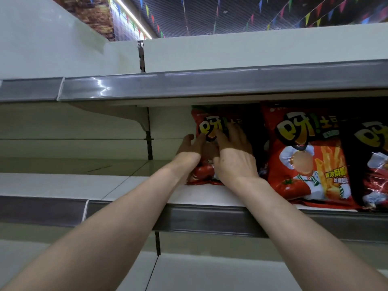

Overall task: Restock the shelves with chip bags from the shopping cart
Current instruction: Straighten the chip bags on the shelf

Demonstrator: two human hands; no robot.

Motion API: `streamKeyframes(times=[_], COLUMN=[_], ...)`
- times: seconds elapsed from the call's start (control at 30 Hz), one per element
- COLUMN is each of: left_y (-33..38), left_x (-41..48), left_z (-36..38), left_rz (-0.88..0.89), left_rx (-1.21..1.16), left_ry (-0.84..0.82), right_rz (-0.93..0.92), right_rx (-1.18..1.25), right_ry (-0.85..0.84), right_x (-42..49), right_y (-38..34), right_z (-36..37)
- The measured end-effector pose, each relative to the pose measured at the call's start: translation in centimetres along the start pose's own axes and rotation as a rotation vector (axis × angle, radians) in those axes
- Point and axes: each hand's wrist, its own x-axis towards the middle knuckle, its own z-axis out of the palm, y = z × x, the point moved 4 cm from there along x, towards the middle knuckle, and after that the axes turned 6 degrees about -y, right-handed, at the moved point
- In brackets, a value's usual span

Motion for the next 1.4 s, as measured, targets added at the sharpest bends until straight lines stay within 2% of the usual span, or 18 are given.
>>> streamKeyframes(times=[0.27, 0.43, 0.6, 0.73, 0.93, 1.07, 1.27, 1.4], left_y=[0.3, 0.1, -1.9, -5.3, -12.0, -15.7, -22.0, -27.3], left_x=[-2.1, -6.1, -12.4, -18.6, -29.1, -37.6, -48.7, -55.2], left_z=[-4.4, -9.8, -17.6, -23.5, -32.4, -37.8, -43.1, -44.7], left_rz=[-0.094, -0.105, -0.128, -0.226, -0.486, -0.683, -0.894, -1.026], left_rx=[0.021, -0.085, -0.077, -0.042, -0.027, 0.042, 0.038, -0.065], left_ry=[0.179, 0.363, 0.524, 0.646, 0.75, 0.749, 0.802, 0.888], right_rz=[-0.059, -0.282, -0.533, -0.698, -0.907, -0.994, -1.061, -1.094], right_rx=[0.042, 0.091, 0.235, 0.354, 0.384, 0.439, 0.431, 0.392], right_ry=[-0.132, -0.119, -0.099, -0.157, -0.391, -0.566, -0.802, -0.925], right_x=[-1.2, -2.8, -5.7, -9.4, -16.5, -23.0, -32.3, -37.8], right_y=[-3.2, -8.3, -15.2, -22.2, -33.5, -40.4, -47.8, -51.0], right_z=[-1.5, 0.2, 2.4, 4.6, 9.3, 12.0, 17.3, 21.3])
